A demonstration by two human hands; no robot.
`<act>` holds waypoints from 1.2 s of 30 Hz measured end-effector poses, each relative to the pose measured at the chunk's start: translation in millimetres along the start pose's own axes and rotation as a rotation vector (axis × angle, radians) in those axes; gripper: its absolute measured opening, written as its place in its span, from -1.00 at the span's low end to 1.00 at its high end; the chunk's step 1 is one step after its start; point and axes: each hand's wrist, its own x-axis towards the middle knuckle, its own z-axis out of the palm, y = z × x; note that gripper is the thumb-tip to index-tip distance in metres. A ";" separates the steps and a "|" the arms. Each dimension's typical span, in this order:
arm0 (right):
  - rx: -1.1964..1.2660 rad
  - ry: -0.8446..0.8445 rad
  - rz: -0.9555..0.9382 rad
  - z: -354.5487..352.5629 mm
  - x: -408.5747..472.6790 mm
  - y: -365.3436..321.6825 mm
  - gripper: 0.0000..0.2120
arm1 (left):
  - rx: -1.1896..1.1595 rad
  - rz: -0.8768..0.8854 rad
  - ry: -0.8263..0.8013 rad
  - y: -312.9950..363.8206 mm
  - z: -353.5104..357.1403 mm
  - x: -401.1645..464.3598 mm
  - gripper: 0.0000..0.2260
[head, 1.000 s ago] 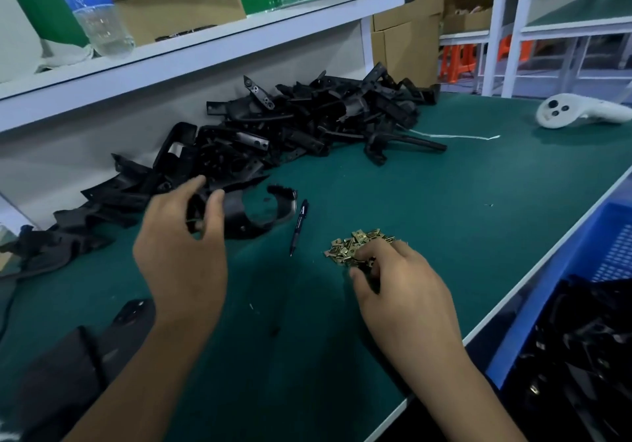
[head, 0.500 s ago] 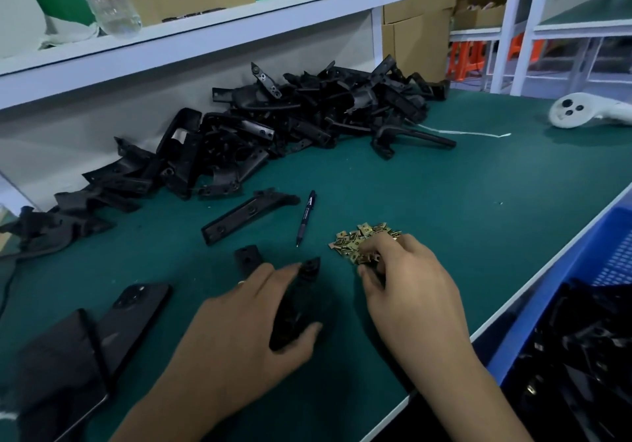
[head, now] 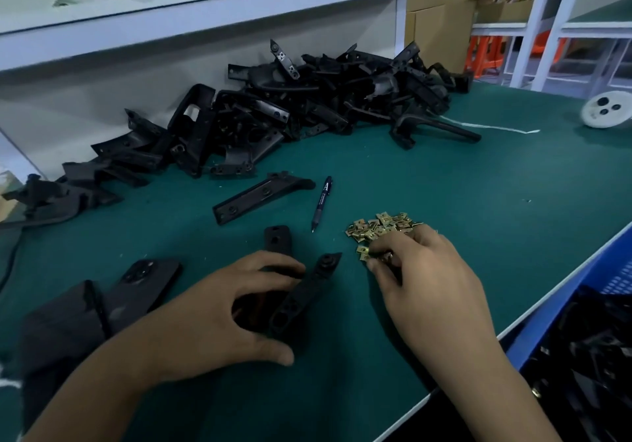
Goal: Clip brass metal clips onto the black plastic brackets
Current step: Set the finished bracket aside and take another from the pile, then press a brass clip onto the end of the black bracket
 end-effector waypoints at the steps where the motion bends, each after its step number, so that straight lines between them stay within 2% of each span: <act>1: -0.001 -0.007 -0.007 -0.3 -0.2 -0.5 -0.89 | 0.006 -0.003 0.029 -0.3 0.1 0.3 -0.38; 5: 0.040 -0.021 -0.033 -1.9 0.1 -2.7 -0.96 | 0.197 -0.004 0.262 -1.9 12.7 3.5 -0.43; 8: 0.079 -0.024 -0.091 -2.7 0.4 -3.1 -0.91 | 0.324 -0.011 0.370 -1.7 22.0 6.7 -0.27; 12: 0.162 -0.021 -0.223 2.3 2.1 -2.8 -0.83 | 0.233 0.023 0.397 3.5 28.9 12.2 -0.32; 14: 0.340 -0.002 -0.208 4.5 1.8 -0.6 -0.78 | 0.258 0.070 0.421 5.2 31.2 13.6 -0.34; 18: 0.906 -0.039 -0.122 -1.2 2.0 6.5 -0.65 | 0.240 0.124 0.511 6.2 33.0 11.0 -0.37; 22: 1.361 0.056 0.068 -4.6 1.9 3.9 -0.88 | 0.312 0.171 0.578 8.1 30.4 11.0 -0.37; 24: 1.475 0.048 0.154 -4.1 0.9 0.1 -0.92 | 0.355 0.167 0.589 8.4 28.4 12.0 -0.38; 29: 1.498 -0.073 0.197 -4.3 0.8 -7.5 -0.86 | 0.450 0.199 0.578 12.5 34.6 16.0 -0.36; 36: 1.489 -0.181 0.264 -3.8 0.5 -10.7 -0.91 | 0.451 0.189 0.577 21.9 42.7 22.9 -0.40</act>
